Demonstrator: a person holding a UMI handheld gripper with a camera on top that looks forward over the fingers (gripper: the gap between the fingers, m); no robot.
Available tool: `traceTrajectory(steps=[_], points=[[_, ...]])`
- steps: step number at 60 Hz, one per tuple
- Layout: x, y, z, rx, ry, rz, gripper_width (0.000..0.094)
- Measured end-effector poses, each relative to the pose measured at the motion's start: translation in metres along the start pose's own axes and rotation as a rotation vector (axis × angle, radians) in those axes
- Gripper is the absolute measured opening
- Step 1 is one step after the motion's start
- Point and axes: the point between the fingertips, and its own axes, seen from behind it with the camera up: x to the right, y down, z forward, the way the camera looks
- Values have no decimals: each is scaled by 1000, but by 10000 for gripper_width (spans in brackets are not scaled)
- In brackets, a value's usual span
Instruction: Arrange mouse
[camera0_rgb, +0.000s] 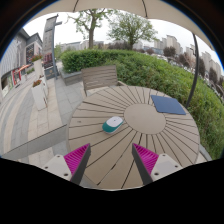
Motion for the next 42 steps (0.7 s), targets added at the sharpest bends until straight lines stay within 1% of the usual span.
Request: traceTrajectory(steps=[12,21,34,42], points=[[-11,3,68,24,-3,44,856],[-14,-3,112,63,10,56,862],[-15,-4,160,62,30,58,861],[-17,-18,179,84,32,40,861]])
